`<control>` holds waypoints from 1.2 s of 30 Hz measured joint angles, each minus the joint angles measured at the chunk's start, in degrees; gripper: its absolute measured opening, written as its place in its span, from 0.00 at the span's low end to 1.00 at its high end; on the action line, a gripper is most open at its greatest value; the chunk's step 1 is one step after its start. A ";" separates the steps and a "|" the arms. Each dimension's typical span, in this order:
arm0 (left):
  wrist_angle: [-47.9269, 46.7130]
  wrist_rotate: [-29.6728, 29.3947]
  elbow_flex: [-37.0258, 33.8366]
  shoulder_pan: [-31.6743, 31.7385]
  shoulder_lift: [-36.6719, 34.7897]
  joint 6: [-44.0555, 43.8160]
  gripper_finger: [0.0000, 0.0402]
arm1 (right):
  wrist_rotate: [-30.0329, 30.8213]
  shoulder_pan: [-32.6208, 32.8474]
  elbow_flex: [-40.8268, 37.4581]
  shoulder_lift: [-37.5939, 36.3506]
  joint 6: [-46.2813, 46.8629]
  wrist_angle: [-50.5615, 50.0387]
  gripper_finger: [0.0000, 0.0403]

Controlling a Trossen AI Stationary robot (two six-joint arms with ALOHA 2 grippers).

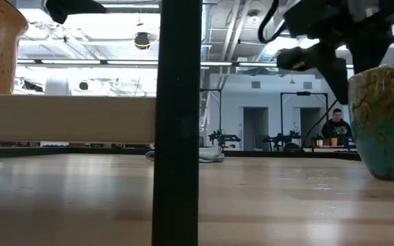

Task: Stack small to large cups/mugs on shelf
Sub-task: Put the green patterned mug on the shelf

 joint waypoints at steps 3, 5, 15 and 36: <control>-0.32 0.04 -0.02 0.00 0.03 0.00 0.62 | -0.09 -0.68 -0.20 1.29 -0.20 -0.05 0.32; -0.75 0.04 0.00 0.02 0.04 -0.49 0.62 | -0.68 -0.98 0.04 2.63 -0.15 0.62 0.32; -1.51 0.59 -0.02 0.00 1.25 -2.28 0.62 | -0.77 -1.15 -0.02 5.35 0.67 -0.09 0.10; -1.50 0.24 -0.02 0.02 2.00 -2.14 0.62 | 0.94 -8.62 6.61 5.35 14.28 -3.54 0.10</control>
